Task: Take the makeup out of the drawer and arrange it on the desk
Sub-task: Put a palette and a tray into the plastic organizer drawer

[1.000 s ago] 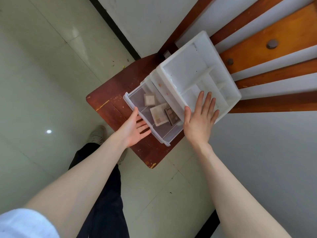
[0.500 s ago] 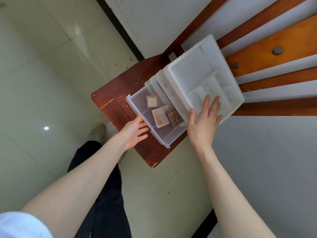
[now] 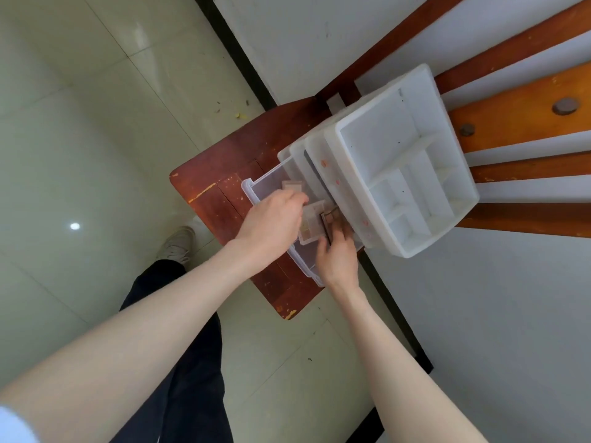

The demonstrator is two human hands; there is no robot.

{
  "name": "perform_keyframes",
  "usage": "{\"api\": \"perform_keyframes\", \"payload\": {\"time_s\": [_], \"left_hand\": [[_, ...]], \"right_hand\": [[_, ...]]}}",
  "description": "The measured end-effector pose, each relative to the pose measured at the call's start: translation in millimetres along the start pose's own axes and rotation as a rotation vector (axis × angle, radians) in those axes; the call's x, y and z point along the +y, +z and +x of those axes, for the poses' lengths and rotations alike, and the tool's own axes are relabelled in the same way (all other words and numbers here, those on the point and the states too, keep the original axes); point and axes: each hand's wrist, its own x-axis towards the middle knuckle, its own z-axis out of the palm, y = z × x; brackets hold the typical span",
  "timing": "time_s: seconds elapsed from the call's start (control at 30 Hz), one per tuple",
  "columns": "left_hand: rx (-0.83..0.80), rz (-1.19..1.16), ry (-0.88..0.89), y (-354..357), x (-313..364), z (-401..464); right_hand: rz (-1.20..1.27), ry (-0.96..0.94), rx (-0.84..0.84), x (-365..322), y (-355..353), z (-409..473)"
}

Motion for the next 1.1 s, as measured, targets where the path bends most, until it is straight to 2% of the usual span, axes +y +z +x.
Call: {"api": "perform_keyframes", "payload": {"time_s": [0.07,0.17,0.27,0.33,0.53,0.7,0.83,1.0,1.1], "left_hand": [[-0.147,0.221,0.090,7.2,-0.8,18.2],[-0.347,0.533,0.185,18.1,-4.7,34.1],[-0.442,0.676,0.186,22.1,-10.9,36.4],[-0.446,0.711,0.191,23.1,-12.3,35.2],[-0.394,0.611,0.095,21.0,-10.4,42.1],[-0.337,0.566,0.038,23.2,-9.8,44.5],[-0.301,0.502,-0.035,26.7,-9.9,44.1],[-0.301,0.296,-0.151,23.7,-9.2,46.2],[-0.316,0.177,-0.234,19.9,-8.8,50.3]], "right_hand": [[0.000,0.115,-0.074,-1.0,6.0,6.9],[-0.013,0.119,-0.126,-2.3,11.6,7.9],[-0.031,0.069,-0.135,-2.3,12.2,2.6],[-0.031,0.048,-0.142,-1.1,12.1,-4.3],[0.181,0.193,-0.028,-1.0,12.5,-4.4],[0.510,0.471,0.001,-9.8,22.0,10.4],[0.842,0.709,0.104,-17.4,24.7,15.5],[1.138,0.964,0.261,-25.3,17.6,20.8],[1.330,1.109,0.282,-30.3,11.0,23.0]]}}
